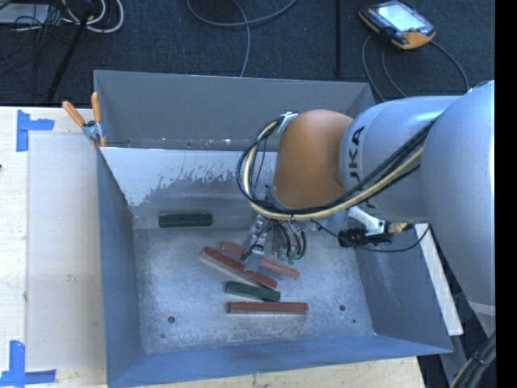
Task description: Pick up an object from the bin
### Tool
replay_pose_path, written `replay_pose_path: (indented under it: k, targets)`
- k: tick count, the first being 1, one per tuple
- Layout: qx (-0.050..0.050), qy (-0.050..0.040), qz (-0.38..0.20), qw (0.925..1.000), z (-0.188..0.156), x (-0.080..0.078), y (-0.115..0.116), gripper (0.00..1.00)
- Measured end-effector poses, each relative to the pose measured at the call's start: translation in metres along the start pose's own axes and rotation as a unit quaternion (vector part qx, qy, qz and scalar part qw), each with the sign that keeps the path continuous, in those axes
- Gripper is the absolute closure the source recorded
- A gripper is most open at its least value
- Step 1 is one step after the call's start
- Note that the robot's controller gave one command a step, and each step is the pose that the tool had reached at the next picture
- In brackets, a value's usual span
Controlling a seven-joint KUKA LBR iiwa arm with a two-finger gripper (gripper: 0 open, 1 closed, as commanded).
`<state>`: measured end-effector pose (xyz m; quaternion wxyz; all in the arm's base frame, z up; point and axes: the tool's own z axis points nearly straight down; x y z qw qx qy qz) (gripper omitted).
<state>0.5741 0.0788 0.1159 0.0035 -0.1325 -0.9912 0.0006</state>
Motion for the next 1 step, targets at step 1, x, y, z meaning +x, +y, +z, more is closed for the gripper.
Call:
replay_pose_path:
  k: [1]
  targets:
    - [-0.001,-0.0018,0.0,1.0,-0.019,-0.0009,0.0003,1.0]
